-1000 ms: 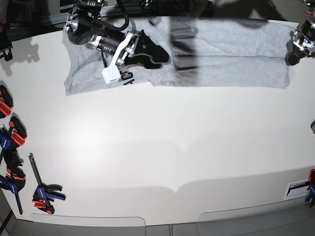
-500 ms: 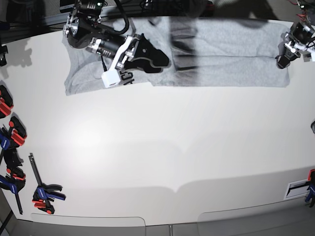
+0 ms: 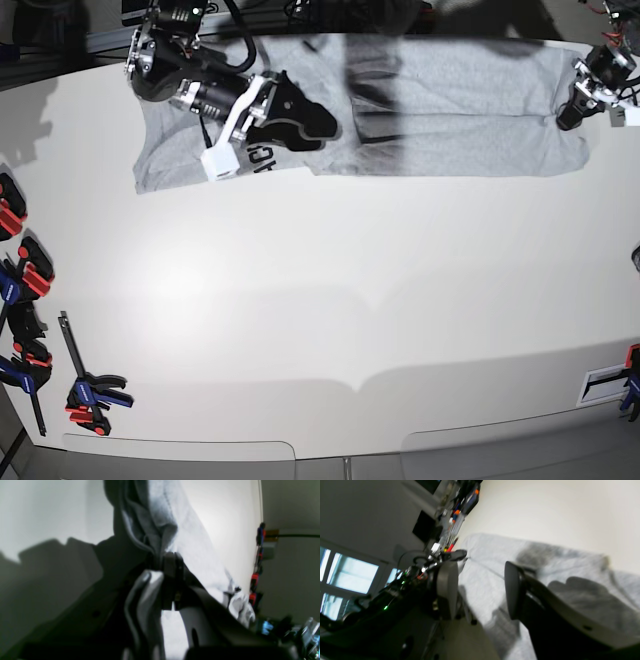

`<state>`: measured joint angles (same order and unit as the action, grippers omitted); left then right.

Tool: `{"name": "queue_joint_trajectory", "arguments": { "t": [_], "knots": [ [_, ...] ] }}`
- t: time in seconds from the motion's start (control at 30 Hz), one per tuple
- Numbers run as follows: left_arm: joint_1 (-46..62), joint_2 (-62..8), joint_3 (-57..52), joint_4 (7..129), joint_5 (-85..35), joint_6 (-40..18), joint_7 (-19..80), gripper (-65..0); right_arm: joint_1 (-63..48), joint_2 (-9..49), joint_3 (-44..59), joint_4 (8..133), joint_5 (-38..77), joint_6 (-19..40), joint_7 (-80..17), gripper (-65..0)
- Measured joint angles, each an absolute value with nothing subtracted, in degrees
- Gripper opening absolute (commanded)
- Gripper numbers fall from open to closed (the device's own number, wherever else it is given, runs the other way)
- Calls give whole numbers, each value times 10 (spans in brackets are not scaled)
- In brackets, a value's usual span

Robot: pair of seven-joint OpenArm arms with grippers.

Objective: Fold the T-shirt properly
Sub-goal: 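Grasp the strip's other end with the left gripper and fold it inward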

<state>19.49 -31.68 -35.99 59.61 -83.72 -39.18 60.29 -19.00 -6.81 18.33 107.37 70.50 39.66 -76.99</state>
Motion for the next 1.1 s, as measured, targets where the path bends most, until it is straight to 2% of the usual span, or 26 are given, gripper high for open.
{"name": "queue_joint_trajectory", "arguments": {
  "t": [0.27,0.47,0.73,1.1],
  "knots": [
    [243,-270,-360,811,-837,-394,647,-650,-172,-64,323,1074,707,397,-766,-364],
    [246,-235,-359,914,-835,-395,657,-650,-172,-3,427,1074,734,397,-763,-364],
    [251,-194,-296,928,-834,-395,657,-650,-172,90,495,1074,735,397,-763,-364],
    [236,-146,-130,928,-832,-394,658,-650,-171,95,496,1074,721,397,-761,-364]
  ]
}}
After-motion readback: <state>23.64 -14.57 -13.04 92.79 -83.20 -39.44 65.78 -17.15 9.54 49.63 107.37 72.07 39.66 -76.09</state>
